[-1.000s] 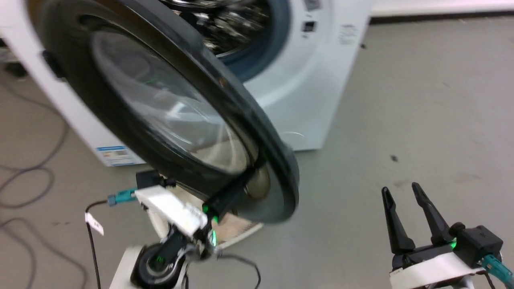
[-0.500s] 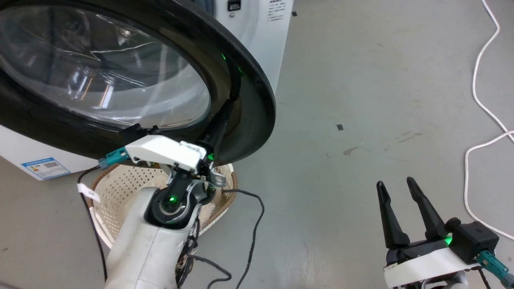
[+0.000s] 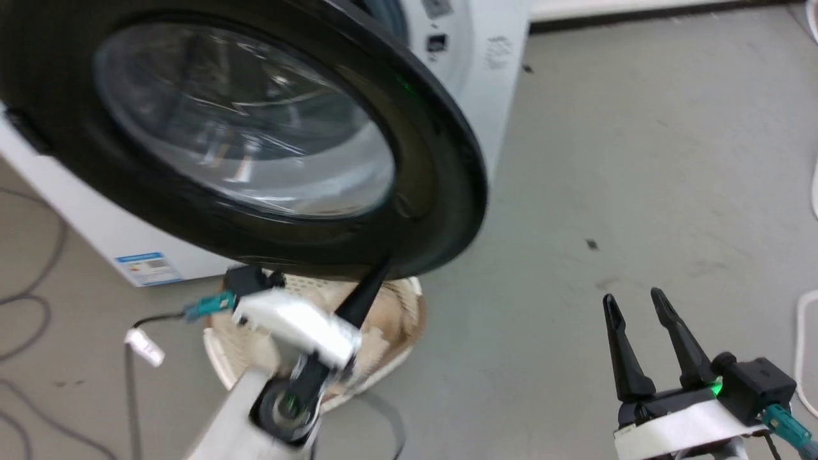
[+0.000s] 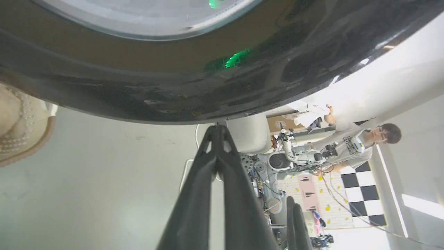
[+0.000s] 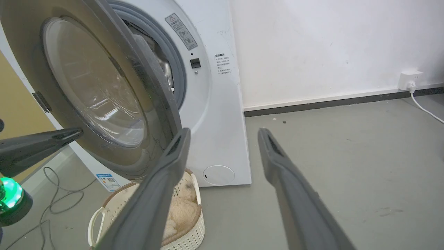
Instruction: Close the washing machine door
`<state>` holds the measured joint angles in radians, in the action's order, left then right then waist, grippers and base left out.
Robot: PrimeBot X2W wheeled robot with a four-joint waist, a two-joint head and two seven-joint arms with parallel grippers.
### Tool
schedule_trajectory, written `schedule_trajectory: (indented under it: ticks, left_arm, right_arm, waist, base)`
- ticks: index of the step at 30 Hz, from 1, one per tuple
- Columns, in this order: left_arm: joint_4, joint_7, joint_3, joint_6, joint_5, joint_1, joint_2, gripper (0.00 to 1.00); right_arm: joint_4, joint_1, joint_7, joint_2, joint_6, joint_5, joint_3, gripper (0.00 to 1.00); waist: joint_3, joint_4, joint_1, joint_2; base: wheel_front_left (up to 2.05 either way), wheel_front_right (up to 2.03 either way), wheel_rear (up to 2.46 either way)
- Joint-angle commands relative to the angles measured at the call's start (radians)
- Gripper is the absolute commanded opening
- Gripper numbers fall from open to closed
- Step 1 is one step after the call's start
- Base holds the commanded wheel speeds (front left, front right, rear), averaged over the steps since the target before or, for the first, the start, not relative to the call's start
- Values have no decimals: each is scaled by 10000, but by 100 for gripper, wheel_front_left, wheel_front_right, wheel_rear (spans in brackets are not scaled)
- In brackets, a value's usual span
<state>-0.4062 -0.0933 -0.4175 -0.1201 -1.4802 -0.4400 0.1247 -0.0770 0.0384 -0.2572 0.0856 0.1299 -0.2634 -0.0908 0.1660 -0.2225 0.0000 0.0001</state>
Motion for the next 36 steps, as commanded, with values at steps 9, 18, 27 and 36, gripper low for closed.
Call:
schedule_trajectory:
  ticks: [9, 18, 27, 36]
  left_arm:
    - [685, 1872, -1757, 261, 4828, 1200, 2819, 0]
    - [1872, 3531, -692, 2278, 7446, 1905, 3618, 0]
    - [3875, 3548, 1546, 2759, 9550, 4025, 2259, 100]
    - [3821, 3549, 1773, 2184, 10895, 5065, 1439, 100]
  right_arm:
    - [-41, -468, -46, 191, 8, 32, 29, 100]
    - [23, -735, -46, 181, 8, 39, -53, 100]
    - [80, -772, -46, 246, 8, 77, -202, 100]
    - [33, -847, -46, 271, 8, 118, -278, 100]
  waist:
    - [-1166, 1463, 0, -1]
    - [-1642, 2161, 0, -1]
    - [-1654, 2386, 0, -1]
    - [-1644, 2452, 0, -1]
  base:
    - [0, 0, 0]
    - [0, 0, 0]
    - [0, 0, 0]
    - [0, 0, 0]
